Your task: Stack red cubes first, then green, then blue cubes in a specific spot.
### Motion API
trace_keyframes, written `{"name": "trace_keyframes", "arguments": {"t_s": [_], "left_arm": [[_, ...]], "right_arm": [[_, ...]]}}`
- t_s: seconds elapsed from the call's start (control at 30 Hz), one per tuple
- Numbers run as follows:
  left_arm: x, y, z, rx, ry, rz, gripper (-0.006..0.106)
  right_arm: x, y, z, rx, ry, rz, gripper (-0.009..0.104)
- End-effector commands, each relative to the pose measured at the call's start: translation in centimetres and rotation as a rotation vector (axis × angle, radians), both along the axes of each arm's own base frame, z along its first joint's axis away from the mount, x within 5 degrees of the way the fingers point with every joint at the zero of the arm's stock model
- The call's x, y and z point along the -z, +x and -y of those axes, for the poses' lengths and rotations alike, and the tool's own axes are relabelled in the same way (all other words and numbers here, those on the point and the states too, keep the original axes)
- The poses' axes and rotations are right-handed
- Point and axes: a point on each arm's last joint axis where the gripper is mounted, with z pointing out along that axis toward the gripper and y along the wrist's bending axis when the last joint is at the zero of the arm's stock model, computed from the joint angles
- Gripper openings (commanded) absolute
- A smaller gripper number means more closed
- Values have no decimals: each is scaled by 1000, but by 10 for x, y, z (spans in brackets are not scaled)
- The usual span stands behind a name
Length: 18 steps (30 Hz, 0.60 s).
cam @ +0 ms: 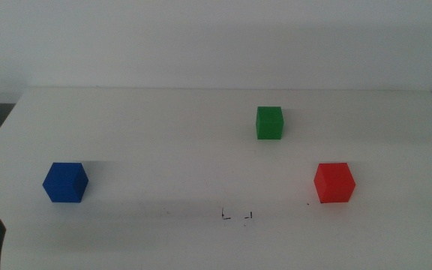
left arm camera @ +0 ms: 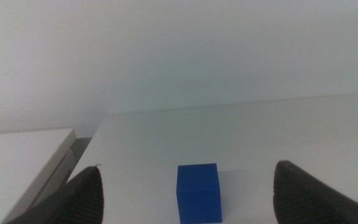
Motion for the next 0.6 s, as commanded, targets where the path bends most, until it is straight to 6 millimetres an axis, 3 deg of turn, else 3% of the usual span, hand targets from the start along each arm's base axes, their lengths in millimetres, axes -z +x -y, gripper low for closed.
{"name": "trace_keyframes", "arguments": {"t_s": [0.0, 0.27, 0.4, 0.57], "left_arm": [[-1, 0, 0, -4, 0, 18, 94], [-1, 0, 0, -4, 0, 18, 94], [-1, 0, 0, -4, 0, 18, 94], [-1, 0, 0, -4, 0, 18, 94]], "right_arm": [[-4, 18, -4, -15, -1, -44, 83], [-6, 70, -43, -75, -69, -141, 86], [6, 96, -68, -91, -105, -265, 90], [37, 132, -81, -76, -119, -390, 90]]}}
